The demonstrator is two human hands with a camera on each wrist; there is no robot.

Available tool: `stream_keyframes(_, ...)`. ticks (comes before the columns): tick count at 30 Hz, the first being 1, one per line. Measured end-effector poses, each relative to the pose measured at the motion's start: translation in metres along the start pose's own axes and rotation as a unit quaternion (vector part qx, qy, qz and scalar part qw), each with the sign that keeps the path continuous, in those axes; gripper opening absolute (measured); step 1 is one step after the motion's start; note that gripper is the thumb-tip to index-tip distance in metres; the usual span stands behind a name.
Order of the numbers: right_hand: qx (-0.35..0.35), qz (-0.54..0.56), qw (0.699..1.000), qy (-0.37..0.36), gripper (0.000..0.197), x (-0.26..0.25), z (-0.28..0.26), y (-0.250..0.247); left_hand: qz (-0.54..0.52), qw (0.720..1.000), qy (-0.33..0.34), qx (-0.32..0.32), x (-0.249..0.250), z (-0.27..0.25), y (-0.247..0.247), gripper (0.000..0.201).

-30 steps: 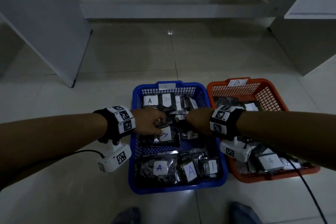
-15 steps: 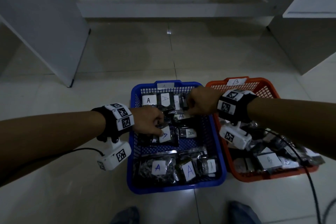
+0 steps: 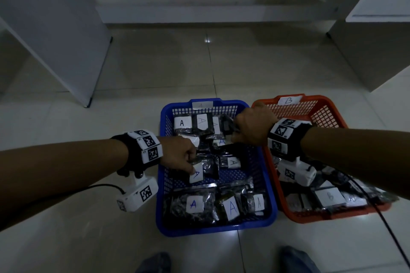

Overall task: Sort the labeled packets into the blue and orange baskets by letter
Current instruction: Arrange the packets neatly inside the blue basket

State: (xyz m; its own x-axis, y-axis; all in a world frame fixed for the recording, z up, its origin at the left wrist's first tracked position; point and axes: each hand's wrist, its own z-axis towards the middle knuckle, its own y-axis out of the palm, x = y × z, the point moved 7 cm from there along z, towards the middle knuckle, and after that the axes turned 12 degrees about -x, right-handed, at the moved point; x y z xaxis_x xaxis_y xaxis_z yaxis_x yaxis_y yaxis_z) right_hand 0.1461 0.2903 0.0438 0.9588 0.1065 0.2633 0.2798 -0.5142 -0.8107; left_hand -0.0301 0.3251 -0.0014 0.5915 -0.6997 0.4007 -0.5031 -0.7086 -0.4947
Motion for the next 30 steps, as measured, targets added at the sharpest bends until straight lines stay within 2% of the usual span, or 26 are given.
stream_keyframes(2, 0.028, 0.000, 1.000, -0.004, 0.040, 0.000, 0.002, -0.002, 0.002, 1.000, 0.000, -0.004, 0.000, 0.001, 0.001, 0.033)
stream_keyframes(4, 0.043, -0.022, 0.998, -0.041, 0.039, -0.004, 0.002, -0.002, 0.003, 1.000, 0.002, -0.007, 0.001, 0.002, 0.001, 0.031)
stream_keyframes(9, 0.005, -0.037, 0.992, -0.119, 0.036, -0.014, 0.003, 0.015, -0.005, 1.000, 0.001, -0.008, 0.001, 0.002, 0.001, 0.037)
stream_keyframes(14, 0.002, 0.017, 0.993, -0.118, 0.039, -0.010, 0.006, 0.019, -0.014, 1.000, -0.002, -0.010, 0.001, 0.000, 0.002, 0.038)
stream_keyframes(18, -0.025, 0.101, 0.989, -0.106, 0.052, 0.001, 0.008, 0.022, -0.028, 1.000, 0.005, -0.006, 0.001, -0.002, -0.001, 0.028)
stream_keyframes(21, 0.010, 0.143, 0.982, -0.120, 0.051, 0.005, 0.001, 0.017, -0.059, 0.998, 0.023, 0.009, 0.005, -0.005, -0.009, 0.023)
stream_keyframes(24, 0.065, 0.212, 0.962, -0.163, 0.027, 0.003, -0.009, 0.003, -0.101, 0.994, 0.045, 0.025, 0.012, -0.007, -0.018, 0.023)
stream_keyframes(26, 0.017, 0.293, 0.936, -0.196, 0.019, -0.008, -0.013, 0.000, -0.160, 0.984, 0.060, 0.047, 0.016, -0.005, -0.025, 0.025)
stream_keyframes(28, -0.042, 0.356, 0.911, -0.203, 0.030, -0.023, -0.014, 0.003, -0.239, 0.966, 0.074, 0.072, 0.020, -0.003, -0.031, 0.026)
stream_keyframes(30, -0.036, 0.399, 0.897, -0.186, 0.043, -0.030, -0.012, 0.004, -0.305, 0.946, 0.077, 0.082, 0.023, -0.003, -0.033, 0.031)
